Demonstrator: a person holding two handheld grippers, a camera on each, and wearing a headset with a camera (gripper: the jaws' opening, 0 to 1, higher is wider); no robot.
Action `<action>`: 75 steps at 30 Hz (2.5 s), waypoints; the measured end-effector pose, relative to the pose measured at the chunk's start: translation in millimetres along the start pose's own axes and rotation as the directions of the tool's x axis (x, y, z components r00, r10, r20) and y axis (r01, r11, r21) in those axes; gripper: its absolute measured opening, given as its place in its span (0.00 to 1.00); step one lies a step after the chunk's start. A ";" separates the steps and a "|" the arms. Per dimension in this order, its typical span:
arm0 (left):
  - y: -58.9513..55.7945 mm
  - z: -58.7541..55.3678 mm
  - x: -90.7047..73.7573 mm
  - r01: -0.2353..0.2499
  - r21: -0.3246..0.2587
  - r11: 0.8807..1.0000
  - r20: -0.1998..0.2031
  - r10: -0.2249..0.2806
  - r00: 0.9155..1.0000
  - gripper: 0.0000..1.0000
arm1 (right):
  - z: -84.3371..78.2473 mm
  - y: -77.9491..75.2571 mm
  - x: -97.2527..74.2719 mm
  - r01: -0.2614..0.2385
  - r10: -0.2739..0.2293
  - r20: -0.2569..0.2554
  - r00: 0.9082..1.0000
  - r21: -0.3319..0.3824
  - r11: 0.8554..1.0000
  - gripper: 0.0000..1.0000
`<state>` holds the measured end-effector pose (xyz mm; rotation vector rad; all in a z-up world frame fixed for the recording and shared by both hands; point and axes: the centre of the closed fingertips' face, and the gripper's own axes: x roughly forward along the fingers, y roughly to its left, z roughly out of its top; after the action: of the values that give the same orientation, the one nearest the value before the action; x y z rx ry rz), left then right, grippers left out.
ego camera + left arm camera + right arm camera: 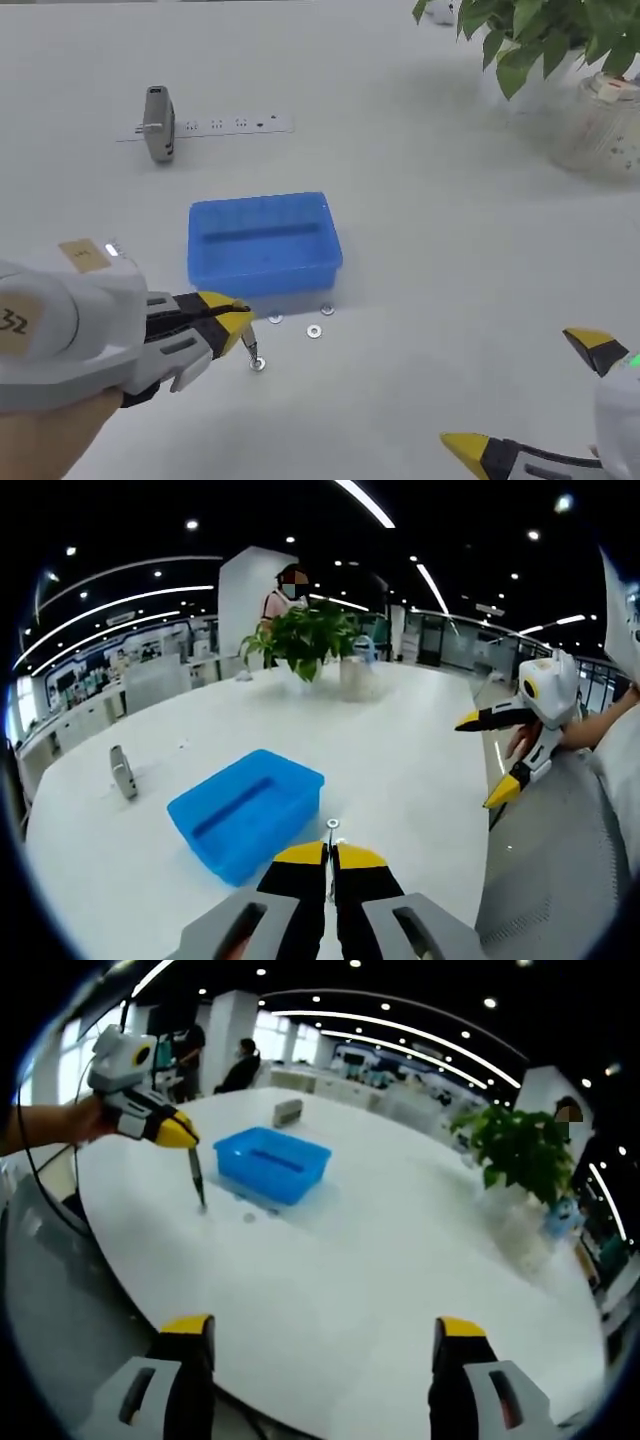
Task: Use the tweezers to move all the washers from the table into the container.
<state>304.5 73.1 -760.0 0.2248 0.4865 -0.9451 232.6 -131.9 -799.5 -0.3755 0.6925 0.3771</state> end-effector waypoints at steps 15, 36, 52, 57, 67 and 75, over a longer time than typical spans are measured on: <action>19.8 28.2 -11.4 -0.017 0.038 0.999 0.024 0.016 1.000 0.00 | -0.2 -2.2 -1.6 0.008 -0.008 0.000 1.000 0.019 1.000 0.92; 58.9 67.4 -2.2 -0.051 0.131 0.990 0.063 0.043 0.997 0.00 | -0.7 1.4 -1.0 -0.007 0.007 -0.013 1.000 0.025 1.000 0.97; 68.1 55.3 29.2 -0.028 0.128 0.991 0.033 0.024 0.999 0.00 | -2.9 1.8 -1.7 -0.010 0.011 -0.027 1.000 0.020 1.000 0.96; 67.7 53.1 30.8 -0.025 0.123 0.992 0.027 0.022 0.999 0.00 | -4.1 1.7 -2.0 -0.013 0.013 -0.032 0.999 0.020 1.000 0.95; 58.0 61.0 19.8 -0.019 0.111 0.994 0.056 0.013 0.998 0.00 | -4.5 1.0 -2.9 -0.009 0.010 -0.031 0.999 0.014 1.000 0.94; 38.4 67.4 6.6 0.001 0.102 0.995 0.089 -0.010 0.996 0.00 | -4.3 2.1 -2.7 -0.011 0.012 -0.034 0.999 0.012 1.000 0.93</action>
<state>359.5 64.0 -705.5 0.2719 0.3571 -0.9816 227.4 -132.5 -801.2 -0.3678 0.7302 0.3780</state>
